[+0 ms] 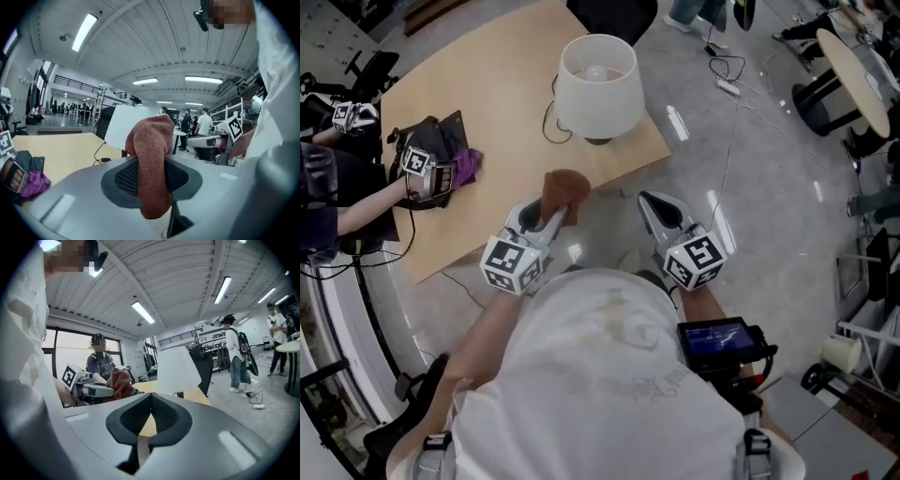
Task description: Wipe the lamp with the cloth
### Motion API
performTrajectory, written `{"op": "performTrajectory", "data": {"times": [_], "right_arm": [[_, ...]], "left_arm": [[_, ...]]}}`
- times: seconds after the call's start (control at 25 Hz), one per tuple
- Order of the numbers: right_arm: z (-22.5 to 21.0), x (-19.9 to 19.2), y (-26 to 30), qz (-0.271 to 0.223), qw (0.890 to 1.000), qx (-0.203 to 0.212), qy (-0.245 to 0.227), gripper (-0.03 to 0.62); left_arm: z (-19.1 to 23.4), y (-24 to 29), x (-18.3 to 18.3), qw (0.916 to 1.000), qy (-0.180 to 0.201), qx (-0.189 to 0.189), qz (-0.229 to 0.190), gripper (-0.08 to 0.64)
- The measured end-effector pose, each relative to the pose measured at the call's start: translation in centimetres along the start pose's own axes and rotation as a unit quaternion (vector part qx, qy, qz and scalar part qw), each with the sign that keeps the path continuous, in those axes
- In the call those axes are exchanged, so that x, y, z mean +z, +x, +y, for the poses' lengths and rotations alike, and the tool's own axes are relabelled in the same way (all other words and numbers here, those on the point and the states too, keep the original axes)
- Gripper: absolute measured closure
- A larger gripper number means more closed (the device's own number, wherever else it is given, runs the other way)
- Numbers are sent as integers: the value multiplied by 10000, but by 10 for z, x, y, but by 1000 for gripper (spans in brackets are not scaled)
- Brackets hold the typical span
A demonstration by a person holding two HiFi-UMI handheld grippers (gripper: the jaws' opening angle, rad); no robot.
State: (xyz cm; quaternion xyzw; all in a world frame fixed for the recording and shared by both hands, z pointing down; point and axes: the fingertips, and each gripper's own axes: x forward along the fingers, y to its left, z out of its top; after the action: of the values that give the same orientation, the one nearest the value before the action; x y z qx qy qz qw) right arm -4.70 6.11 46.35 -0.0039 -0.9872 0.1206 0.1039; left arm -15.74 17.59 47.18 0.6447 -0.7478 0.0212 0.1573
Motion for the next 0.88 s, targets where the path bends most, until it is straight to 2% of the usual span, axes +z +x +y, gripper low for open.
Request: {"op": "performTrajectory", "data": {"times": [0.16, 0.32, 0.44, 0.56, 0.88], "right_arm": [[8, 3, -7, -80, 9997, -191, 115, 578], [17, 8, -12, -147, 9991, -395, 83, 578], [26, 20, -11, -310, 9981, -518, 81, 578], [33, 29, -8, -370, 9980, -507, -39, 578], [41, 33, -24, -316, 9975, -603, -208, 578]], "left_arm": [[0, -6, 1, 9996, -202, -202, -58, 445], [4, -11, 10, 9991, -238, -331, -143, 445], [3, -9, 20, 9976, -289, -569, -267, 445], [-3, -7, 27, 9967, -164, -696, -372, 445], [-20, -8, 27, 9970, 167, -655, -385, 442]]}}
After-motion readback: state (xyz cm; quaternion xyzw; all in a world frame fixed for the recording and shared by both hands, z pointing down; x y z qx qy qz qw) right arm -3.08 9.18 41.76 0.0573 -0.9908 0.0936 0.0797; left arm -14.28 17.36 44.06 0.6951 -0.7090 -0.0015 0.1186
